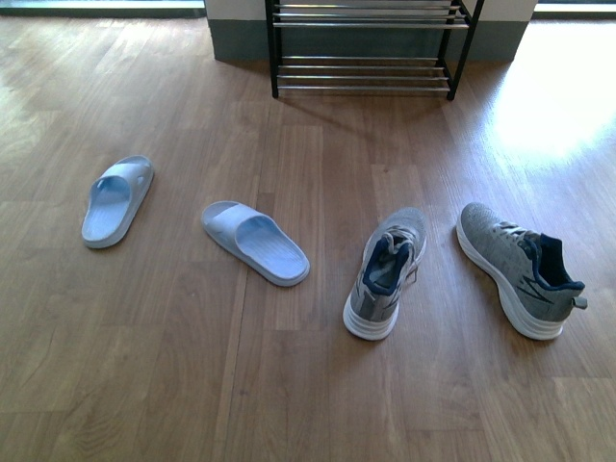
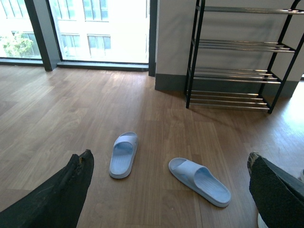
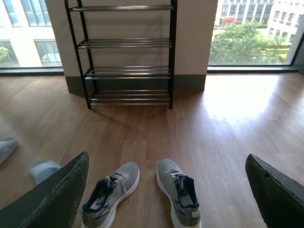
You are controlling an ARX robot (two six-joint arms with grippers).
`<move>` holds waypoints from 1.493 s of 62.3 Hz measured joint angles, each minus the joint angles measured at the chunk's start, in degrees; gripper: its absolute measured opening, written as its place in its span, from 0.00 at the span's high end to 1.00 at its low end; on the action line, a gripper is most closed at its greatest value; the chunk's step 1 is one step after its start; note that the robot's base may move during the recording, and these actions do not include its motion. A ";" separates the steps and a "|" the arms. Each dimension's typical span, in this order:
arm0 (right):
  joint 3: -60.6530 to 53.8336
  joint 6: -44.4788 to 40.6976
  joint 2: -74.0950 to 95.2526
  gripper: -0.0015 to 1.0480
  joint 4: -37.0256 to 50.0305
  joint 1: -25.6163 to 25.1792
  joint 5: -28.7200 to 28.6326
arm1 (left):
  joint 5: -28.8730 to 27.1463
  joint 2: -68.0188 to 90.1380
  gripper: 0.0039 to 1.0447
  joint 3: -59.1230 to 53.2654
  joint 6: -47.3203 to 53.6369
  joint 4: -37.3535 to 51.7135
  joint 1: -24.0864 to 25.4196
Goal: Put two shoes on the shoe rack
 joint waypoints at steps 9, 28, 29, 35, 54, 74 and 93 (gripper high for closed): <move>0.00 0.00 0.02 0.09 0.00 0.00 0.00 | 0.00 0.00 0.09 0.00 0.00 0.00 -0.02; 0.00 0.00 0.07 0.09 0.00 0.00 0.00 | 0.02 0.00 0.09 0.00 0.00 0.00 -0.02; 0.00 0.00 0.13 0.09 0.00 0.00 -0.02 | 0.02 0.00 0.09 0.00 0.00 0.00 -0.02; 0.00 0.00 0.11 0.09 0.00 0.00 0.02 | 0.02 0.00 0.09 0.00 0.00 0.00 0.00; 2.97 1.38 21.33 0.09 5.90 -5.22 -21.84 | 0.00 0.00 0.09 0.00 0.00 0.00 0.00; 18.08 -6.49 87.08 0.09 34.73 -4.26 -8.57 | 0.00 0.00 0.09 0.00 0.00 0.00 0.00; 32.50 -15.47 125.85 0.09 39.28 -8.57 0.31 | 0.00 0.00 0.09 0.00 0.00 0.00 -0.02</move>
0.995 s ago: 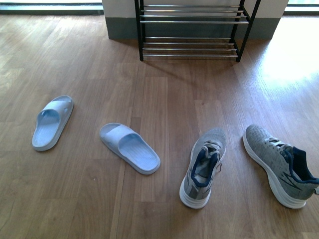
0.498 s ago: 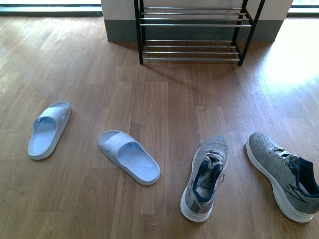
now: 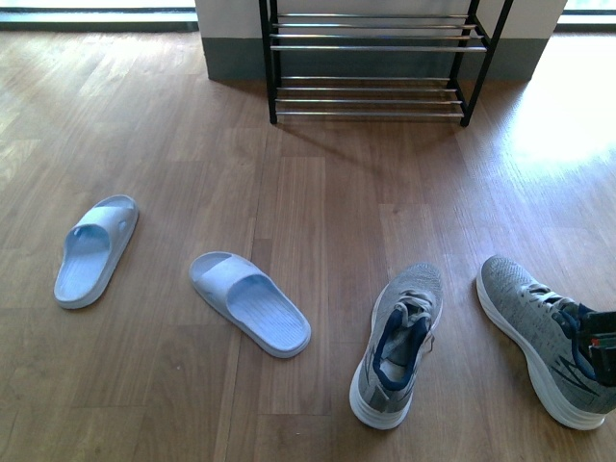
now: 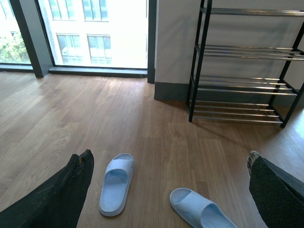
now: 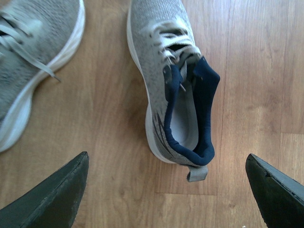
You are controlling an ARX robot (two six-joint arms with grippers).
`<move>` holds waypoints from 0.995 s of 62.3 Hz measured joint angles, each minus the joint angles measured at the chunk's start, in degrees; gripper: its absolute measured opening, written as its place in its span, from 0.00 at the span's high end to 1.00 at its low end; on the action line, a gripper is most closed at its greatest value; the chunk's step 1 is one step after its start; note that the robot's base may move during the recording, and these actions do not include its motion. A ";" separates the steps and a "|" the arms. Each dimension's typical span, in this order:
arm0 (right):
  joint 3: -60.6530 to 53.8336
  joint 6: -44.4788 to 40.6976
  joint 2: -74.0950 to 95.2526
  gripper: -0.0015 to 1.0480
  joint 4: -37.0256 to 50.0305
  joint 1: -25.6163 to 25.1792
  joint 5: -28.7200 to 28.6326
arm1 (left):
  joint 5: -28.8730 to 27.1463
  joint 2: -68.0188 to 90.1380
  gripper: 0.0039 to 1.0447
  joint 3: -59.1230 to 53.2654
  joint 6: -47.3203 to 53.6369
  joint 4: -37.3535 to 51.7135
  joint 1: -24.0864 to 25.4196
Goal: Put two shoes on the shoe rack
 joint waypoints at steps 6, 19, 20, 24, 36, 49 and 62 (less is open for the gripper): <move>3.19 -1.88 5.14 0.09 -0.13 -1.36 1.29 | 0.00 0.00 0.09 0.00 0.00 0.00 0.02; 8.63 -4.35 12.96 0.09 -0.35 -2.86 3.61 | 0.00 0.00 0.09 0.00 0.00 0.00 0.02; 8.92 -4.50 13.27 0.09 -0.35 -2.91 3.69 | 0.00 0.00 0.09 0.00 0.00 0.00 0.02; 10.73 -5.11 14.99 0.09 -0.37 -3.30 4.70 | 0.00 0.00 0.09 0.00 0.00 0.00 0.00; 16.22 -5.33 18.88 0.09 -2.34 -4.55 6.36 | 0.00 0.00 0.09 0.00 0.00 0.00 0.02; 20.59 -4.52 21.05 0.09 -8.52 -3.67 4.17 | 0.00 0.00 0.09 0.00 0.00 0.00 0.02; 24.98 -3.04 23.39 0.09 -9.03 -2.49 3.89 | 0.00 0.00 0.09 0.00 0.00 0.00 0.00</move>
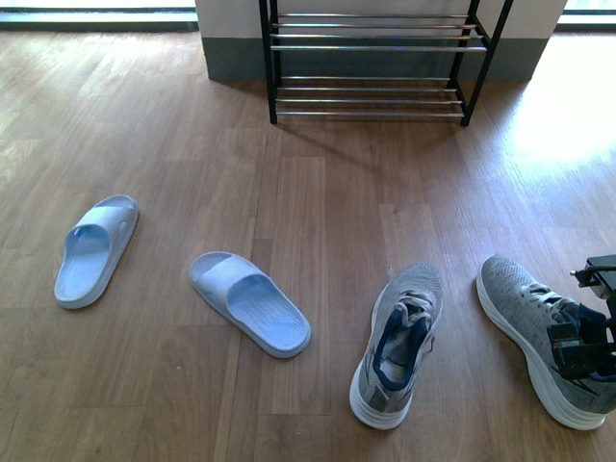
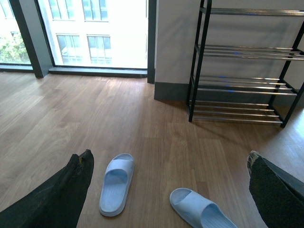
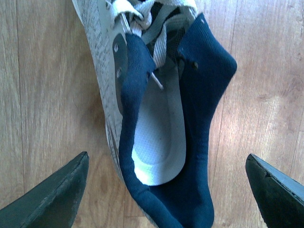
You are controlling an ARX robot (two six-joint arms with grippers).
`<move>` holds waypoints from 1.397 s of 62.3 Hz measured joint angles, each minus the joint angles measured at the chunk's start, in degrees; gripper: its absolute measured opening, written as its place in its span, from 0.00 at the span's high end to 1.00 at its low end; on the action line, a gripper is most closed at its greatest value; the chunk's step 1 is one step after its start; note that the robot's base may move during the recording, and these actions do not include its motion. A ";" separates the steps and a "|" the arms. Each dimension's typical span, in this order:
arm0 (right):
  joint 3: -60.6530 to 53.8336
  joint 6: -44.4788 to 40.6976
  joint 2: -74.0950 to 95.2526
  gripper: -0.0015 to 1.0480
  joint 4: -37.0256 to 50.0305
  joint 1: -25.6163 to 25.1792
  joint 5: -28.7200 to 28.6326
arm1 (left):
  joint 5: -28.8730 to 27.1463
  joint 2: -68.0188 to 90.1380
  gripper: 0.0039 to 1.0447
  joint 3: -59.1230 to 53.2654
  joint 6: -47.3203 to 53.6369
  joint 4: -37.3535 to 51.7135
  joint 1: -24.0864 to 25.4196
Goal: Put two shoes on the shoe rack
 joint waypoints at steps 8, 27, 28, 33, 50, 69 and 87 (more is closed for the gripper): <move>1.51 0.33 0.83 0.09 -0.42 0.35 0.50 | 0.00 0.00 0.09 0.00 0.00 0.00 0.02; 2.16 0.74 1.60 0.09 -3.02 0.55 -2.54 | 0.00 0.00 0.09 0.00 0.00 0.00 0.00; 2.21 0.85 1.81 0.09 -2.86 0.66 -2.58 | 0.00 0.00 0.09 0.00 0.00 0.00 0.02; 2.34 1.07 2.73 0.09 -2.43 0.96 -2.62 | 0.00 0.00 0.09 0.00 0.00 0.00 0.02; 3.19 2.08 4.44 0.41 -1.46 1.95 -1.55 | 0.00 0.00 0.09 0.00 0.00 0.00 0.00; 2.75 2.45 4.52 0.88 -0.20 3.30 -1.60 | 0.00 0.00 0.09 0.00 0.00 0.00 0.00; 2.32 2.49 4.52 0.99 0.55 3.63 -2.10 | 0.00 0.00 0.09 0.00 0.00 0.00 0.02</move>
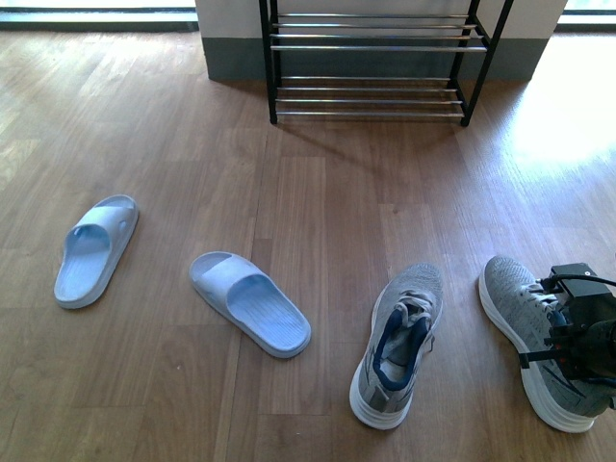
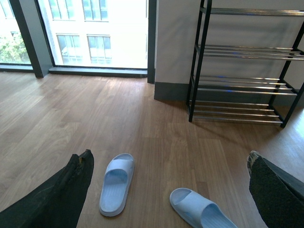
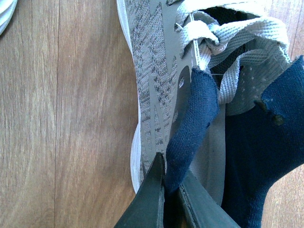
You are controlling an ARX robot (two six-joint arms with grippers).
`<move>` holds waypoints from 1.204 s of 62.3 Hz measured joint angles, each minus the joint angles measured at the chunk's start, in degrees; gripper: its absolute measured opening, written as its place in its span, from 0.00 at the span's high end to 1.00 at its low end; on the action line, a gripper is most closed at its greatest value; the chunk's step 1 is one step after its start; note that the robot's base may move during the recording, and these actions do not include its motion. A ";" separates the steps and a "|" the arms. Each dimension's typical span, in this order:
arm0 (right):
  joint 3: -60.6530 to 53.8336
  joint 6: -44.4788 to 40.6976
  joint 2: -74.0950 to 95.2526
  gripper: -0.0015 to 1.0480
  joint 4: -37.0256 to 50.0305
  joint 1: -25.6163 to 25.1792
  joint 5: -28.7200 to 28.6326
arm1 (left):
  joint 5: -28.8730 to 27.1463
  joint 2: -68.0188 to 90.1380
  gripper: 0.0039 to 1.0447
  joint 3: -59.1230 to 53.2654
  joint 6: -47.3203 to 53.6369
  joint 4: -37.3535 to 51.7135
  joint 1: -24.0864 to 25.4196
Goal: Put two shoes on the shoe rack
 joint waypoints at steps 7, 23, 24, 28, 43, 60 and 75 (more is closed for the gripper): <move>-1.25 0.39 -0.74 0.99 1.22 0.04 -0.66 | 0.00 0.00 0.09 0.00 0.00 0.00 0.00; -10.54 4.48 -11.10 0.99 4.61 0.98 -4.70 | 0.00 0.00 0.09 0.00 0.00 0.00 0.00; -11.02 4.66 -11.76 0.99 4.70 1.01 -4.87 | 0.00 0.00 0.09 0.00 0.00 0.00 0.00; -13.92 5.86 -15.98 0.99 4.87 1.03 -6.23 | 0.00 0.00 0.09 0.00 0.00 0.00 0.00; -24.90 9.77 -37.99 0.99 1.09 -0.39 -12.11 | 0.00 0.00 0.09 0.00 0.00 0.00 -0.02; -30.73 10.78 -70.95 0.99 -14.21 -4.98 -23.71 | 0.00 0.00 0.09 0.00 0.00 0.00 0.00; -30.77 11.98 -92.56 0.99 -26.93 -11.89 -35.10 | 0.00 0.00 0.09 0.00 0.00 0.00 0.00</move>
